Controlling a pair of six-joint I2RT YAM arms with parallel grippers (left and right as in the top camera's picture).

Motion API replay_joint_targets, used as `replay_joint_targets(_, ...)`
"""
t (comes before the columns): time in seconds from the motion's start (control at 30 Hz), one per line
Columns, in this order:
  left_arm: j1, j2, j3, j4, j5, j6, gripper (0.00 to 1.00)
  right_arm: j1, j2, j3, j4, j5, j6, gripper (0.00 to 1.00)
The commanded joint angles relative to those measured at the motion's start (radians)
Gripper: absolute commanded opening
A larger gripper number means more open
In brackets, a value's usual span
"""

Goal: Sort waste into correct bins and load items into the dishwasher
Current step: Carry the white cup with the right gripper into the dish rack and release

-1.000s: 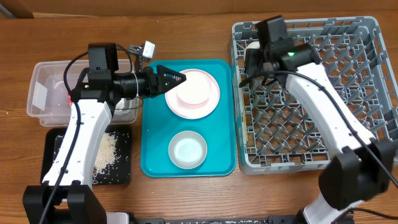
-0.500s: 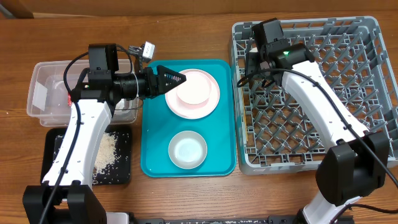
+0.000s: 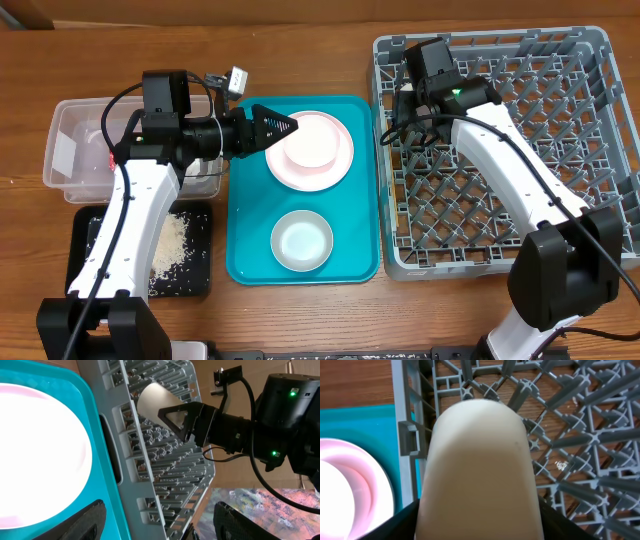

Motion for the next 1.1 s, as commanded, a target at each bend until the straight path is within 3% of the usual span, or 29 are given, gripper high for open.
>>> replay_joint_targets(0.0,0.000,0.004,0.004,0.005,-0.010,0.031,0.71,0.003,-0.006,-0.002,-0.001,0.017,-0.001,0.83)
replay_joint_targets(0.17,0.000,0.003,0.004,0.020,-0.009,0.030,0.83,0.003,-0.006,-0.002,0.002,0.018,-0.001,0.96)
replay_joint_targets(0.27,0.000,-0.004,0.005,0.039,-0.009,0.030,0.90,0.002,-0.008,0.013,0.011,0.018,-0.002,0.96)
replay_joint_targets(0.43,0.023,-0.085,0.013,0.056,-0.076,0.030,0.95,0.003,-0.013,0.150,-0.113,-0.084,-0.020,0.94)
replay_joint_targets(0.5,0.043,-0.154,0.014,0.052,-0.183,0.007,0.95,0.007,-0.013,0.201,-0.164,-0.271,-0.079,0.91)
replay_joint_targets(0.6,0.064,-0.263,0.014,-0.002,-0.483,-0.080,0.96,0.027,-0.013,0.208,-0.174,-0.454,-0.084,0.88)
replay_joint_targets(0.77,0.067,-0.373,0.014,-0.103,-0.913,-0.102,1.00,0.109,-0.007,0.200,-0.147,-0.539,-0.085,0.86)
replay_joint_targets(0.87,0.067,-0.391,0.014,-0.172,-1.009,-0.102,1.00,0.175,-0.005,0.198,-0.124,-0.499,-0.084,0.86)
replay_joint_targets(1.07,0.067,-0.367,0.013,-0.242,-1.013,-0.102,1.00,0.319,0.009,0.162,-0.041,-0.304,-0.084,0.86)
